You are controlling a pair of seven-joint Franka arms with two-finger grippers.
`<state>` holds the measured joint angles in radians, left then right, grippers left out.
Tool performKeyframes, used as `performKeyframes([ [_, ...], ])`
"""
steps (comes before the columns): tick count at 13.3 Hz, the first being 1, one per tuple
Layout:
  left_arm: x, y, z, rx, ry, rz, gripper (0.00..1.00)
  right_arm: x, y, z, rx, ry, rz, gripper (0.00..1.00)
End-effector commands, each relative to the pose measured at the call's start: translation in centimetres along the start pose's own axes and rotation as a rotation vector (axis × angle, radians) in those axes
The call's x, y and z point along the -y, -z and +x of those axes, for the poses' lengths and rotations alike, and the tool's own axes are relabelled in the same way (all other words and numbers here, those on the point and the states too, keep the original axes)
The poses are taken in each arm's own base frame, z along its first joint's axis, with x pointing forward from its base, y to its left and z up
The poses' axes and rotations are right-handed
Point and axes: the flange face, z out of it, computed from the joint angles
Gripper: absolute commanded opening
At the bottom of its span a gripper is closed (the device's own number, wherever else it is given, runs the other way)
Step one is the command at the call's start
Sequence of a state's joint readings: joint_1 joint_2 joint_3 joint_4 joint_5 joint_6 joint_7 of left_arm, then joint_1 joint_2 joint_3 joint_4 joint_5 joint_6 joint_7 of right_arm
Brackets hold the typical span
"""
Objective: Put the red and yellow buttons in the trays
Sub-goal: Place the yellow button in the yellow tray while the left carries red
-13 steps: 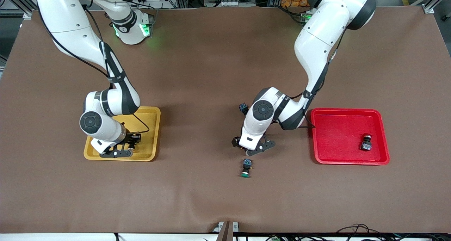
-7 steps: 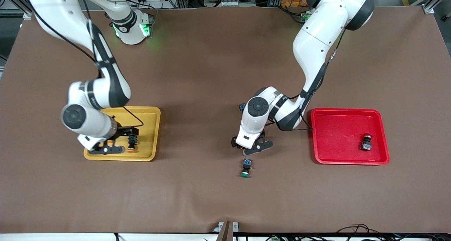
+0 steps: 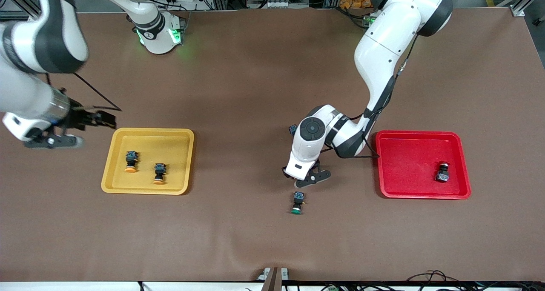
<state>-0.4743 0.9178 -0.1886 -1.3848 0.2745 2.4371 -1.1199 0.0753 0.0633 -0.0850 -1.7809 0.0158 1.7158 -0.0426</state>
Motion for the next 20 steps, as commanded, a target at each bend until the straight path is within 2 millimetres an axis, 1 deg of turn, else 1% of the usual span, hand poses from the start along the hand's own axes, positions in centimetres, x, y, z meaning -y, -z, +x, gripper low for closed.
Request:
performKeyframes([
  [1,0.1,1.9,1.2,-0.032,0.013,0.013,0.0,-3.6,5.5,-1.2,0.006,0.017,0.002,1.0],
  [2,0.7,2.6,1.5,-0.014,0.008,0.062,0.0,-4.6,6.8,-1.7,0.013,0.024,0.006,1.0],
  [3,1.3,3.9,2.1,-0.001,-0.003,0.11,0.0,-5.3,8.2,-2.1,0.005,0.026,0.002,1.0],
  [4,1.6,6.2,2.9,0.002,-0.025,0.133,0.0,-5.7,9.3,-2.5,0.007,0.021,-0.002,1.0],
  [5,1.9,8.4,3.4,0.011,-0.055,0.152,0.0,-5.8,9.8,-2.7,0.006,0.019,-0.008,1.0],
  [6,2.7,11.2,4.8,0.008,-0.079,0.163,0.0,-6.1,10.0,-2.9,0.002,0.012,-0.022,1.0],
  [7,4.2,14.3,6.7,0.006,-0.114,0.17,0.0,-6.1,10.9,-3.4,-0.022,0.005,-0.035,1.0],
  [8,6.0,16.3,8.0,0.039,-0.166,0.188,0.0,-5.8,10.8,-3.4,-0.027,0.01,-0.037,1.0],
  [9,8.3,18.3,9.7,0.085,-0.203,0.194,0.0,-5.1,10.3,-3.2,-0.019,0.02,-0.038,1.0],
  [10,10.6,20.1,10.9,0.131,-0.244,0.188,0.0,-4.1,9.9,-2.9,-0.01,0.037,-0.041,1.0],
  [11,13.0,21.2,12.2,0.163,-0.284,0.18,0.0,-3.6,9.1,-2.9,0.006,0.045,-0.038,1.0],
  [12,15.4,22.3,13.3,0.174,-0.325,0.168,0.0,-3.5,8.3,-3.4,0.024,0.049,-0.032,1.0],
  [13,17.8,22.8,14.3,0.187,-0.349,0.16,0.0,-2.9,8.5,-4.3,0.015,0.058,-0.02,1.0],
  [14,20.1,22.7,14.9,0.208,-0.374,0.156,0.0,-2.2,8.0,-5.1,0.008,0.074,-0.019,1.0],
  [15,22.6,22.0,15.8,0.232,-0.398,0.152,0.0,-2.3,7.5,-5.6,-0.015,0.074,-0.016,1.0],
  [16,24.7,20.8,16.2,0.255,-0.42,0.146,0.0,-2.3,7.1,-5.8,-0.025,0.075,-0.017,1.0],
  [17,26.8,19.3,16.4,0.267,-0.433,0.14,0.0,-2.9,7.4,-5.7,-0.032,0.064,-0.017,1.0],
  [18,28.5,17.8,16.6,0.263,-0.46,0.125,0.0,-3.4,8.4,-5.7,-0.049,0.053,-0.019,1.0],
  [19,30.3,15.9,16.7,0.259,-0.487,0.107,0.0,-3.4,9.8,-5.6,-0.07,0.056,-0.026,1.0],
  [20,32.4,14.1,16.6,0.246,-0.491,0.09,0.0,-3.2,10.5,-5.4,-0.084,0.062,-0.032,1.0],
])
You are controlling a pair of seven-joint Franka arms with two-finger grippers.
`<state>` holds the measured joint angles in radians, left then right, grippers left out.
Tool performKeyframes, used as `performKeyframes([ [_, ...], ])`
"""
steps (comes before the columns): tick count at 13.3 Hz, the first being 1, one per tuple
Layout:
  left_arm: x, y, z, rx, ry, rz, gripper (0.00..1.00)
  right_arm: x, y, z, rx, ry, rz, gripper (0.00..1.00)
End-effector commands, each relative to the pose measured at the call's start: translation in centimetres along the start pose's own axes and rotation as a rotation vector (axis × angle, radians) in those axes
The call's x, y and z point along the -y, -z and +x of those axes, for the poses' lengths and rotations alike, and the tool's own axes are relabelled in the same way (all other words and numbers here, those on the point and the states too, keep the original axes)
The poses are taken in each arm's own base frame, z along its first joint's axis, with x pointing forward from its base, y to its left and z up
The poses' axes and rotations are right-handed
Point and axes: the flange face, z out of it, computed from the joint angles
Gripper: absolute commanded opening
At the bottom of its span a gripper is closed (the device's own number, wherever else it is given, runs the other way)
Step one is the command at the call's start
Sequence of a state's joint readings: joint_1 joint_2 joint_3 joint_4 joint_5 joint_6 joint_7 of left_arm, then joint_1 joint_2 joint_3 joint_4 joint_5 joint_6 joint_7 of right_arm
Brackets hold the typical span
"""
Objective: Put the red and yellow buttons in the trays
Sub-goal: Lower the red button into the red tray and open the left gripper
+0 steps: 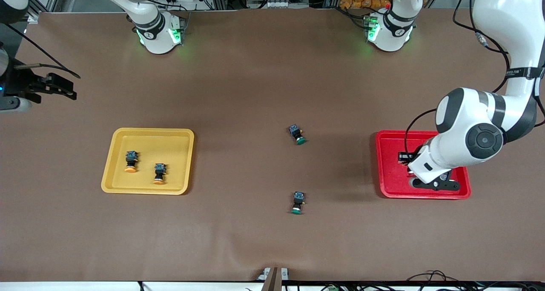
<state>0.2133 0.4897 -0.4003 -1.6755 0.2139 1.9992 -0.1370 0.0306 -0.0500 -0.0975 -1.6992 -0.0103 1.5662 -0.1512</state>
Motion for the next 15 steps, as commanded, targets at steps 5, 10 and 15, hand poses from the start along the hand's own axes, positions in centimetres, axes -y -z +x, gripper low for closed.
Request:
performKeyframes([
  [5,4.1,-9.3,-3.0,-0.026,-0.036,-0.061,0.0,0.1,3.3,-0.5,-0.041,0.017,-0.015,1.0],
  [10,5.4,-10.4,-2.8,-0.018,-0.041,-0.069,1.0,1.4,2.4,-0.6,0.035,-0.014,0.038,1.0],
  [15,6.6,-1.0,-0.8,-0.045,-0.025,-0.022,1.0,3.7,2.6,-0.3,0.029,0.022,0.045,1.0],
])
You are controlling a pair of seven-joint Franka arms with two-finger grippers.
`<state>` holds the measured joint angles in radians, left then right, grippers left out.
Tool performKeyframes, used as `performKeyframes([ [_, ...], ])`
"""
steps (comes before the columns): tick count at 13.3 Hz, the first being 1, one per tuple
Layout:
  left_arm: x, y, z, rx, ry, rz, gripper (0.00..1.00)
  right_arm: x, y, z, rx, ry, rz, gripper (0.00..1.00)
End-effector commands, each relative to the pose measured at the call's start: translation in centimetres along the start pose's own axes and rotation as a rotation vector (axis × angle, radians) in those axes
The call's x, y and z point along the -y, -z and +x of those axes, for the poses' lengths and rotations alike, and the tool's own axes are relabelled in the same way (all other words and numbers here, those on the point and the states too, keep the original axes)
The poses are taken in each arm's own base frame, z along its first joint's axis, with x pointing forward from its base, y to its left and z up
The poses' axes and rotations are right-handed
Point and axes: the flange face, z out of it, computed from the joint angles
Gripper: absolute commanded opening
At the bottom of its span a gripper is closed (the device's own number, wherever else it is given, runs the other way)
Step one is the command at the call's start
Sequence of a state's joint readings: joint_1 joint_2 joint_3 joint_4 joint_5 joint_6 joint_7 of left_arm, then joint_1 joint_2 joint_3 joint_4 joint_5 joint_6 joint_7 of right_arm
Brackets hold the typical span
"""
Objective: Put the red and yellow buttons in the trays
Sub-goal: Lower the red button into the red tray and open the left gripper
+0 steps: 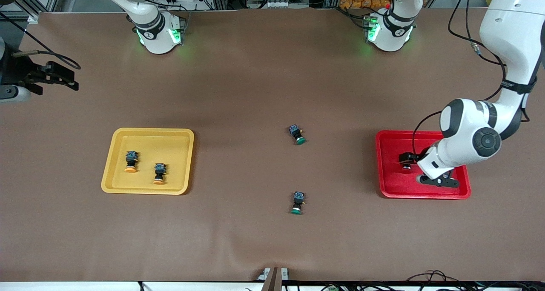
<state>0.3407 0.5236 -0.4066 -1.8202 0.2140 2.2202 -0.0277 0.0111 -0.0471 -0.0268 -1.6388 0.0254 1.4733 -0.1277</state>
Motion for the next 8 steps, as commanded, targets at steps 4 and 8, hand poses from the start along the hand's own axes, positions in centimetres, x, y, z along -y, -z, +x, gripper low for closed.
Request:
performKeyframes([
  [4,-1.6,17.2,1.5,0.072,-0.018,0.024,1.0,0.3,0.3,0.2,0.003,-0.008,0.013,1.0],
  [8,-3.9,24.7,-0.8,0.075,-0.036,0.042,1.0,0.3,0.6,0.0,0.002,-0.009,0.011,1.0],
])
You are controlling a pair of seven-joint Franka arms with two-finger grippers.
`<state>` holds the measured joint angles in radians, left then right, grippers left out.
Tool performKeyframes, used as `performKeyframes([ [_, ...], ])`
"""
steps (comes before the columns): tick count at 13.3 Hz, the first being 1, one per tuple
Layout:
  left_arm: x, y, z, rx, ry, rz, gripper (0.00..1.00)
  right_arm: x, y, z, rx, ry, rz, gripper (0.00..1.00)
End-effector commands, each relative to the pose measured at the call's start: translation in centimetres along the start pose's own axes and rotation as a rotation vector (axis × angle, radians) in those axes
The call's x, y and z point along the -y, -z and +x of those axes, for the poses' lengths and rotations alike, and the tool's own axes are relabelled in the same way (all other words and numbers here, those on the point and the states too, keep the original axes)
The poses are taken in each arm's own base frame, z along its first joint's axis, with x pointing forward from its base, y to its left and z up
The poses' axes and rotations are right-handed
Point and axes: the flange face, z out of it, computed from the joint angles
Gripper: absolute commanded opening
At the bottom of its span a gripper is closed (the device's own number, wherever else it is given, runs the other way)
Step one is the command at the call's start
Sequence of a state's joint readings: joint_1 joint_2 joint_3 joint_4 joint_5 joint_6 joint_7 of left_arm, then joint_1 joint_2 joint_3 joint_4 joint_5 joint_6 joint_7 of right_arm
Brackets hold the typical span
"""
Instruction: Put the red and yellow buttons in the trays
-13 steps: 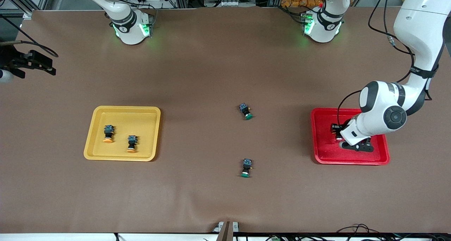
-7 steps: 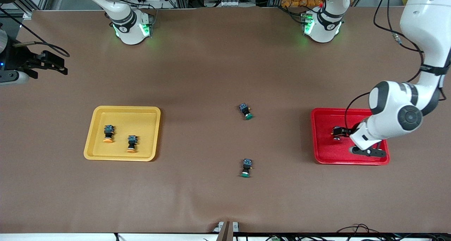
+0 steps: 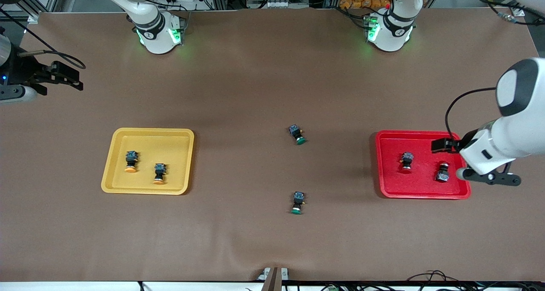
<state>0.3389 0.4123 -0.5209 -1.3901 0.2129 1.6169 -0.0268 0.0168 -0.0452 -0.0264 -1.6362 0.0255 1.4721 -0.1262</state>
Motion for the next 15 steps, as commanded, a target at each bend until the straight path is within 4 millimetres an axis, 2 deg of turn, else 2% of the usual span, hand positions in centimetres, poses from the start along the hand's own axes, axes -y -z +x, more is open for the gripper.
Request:
performKeyframes([
  [1,-1.5,3.8,-2.2,0.015,-0.022,-0.016,1.0,0.1,0.4,0.0,0.005,-0.014,0.012,1.0],
  [4,-3.0,9.6,-5.2,-0.067,-0.011,0.02,1.0,0.2,0.4,0.0,0.006,-0.008,0.009,1.0],
  [7,-4.2,11.1,-6.1,-0.089,-0.007,-0.04,1.0,0.2,0.4,0.1,0.003,-0.003,0.008,1.0],
  [9,-6.1,12.1,-7.0,-0.098,0.002,-0.021,1.0,0.3,0.3,0.1,0.004,-0.002,0.008,1.0],
  [15,-6.3,13.3,-9.3,-0.093,0.053,0.009,1.0,0.6,0.3,0.1,0.005,0.002,0.004,1.0],
])
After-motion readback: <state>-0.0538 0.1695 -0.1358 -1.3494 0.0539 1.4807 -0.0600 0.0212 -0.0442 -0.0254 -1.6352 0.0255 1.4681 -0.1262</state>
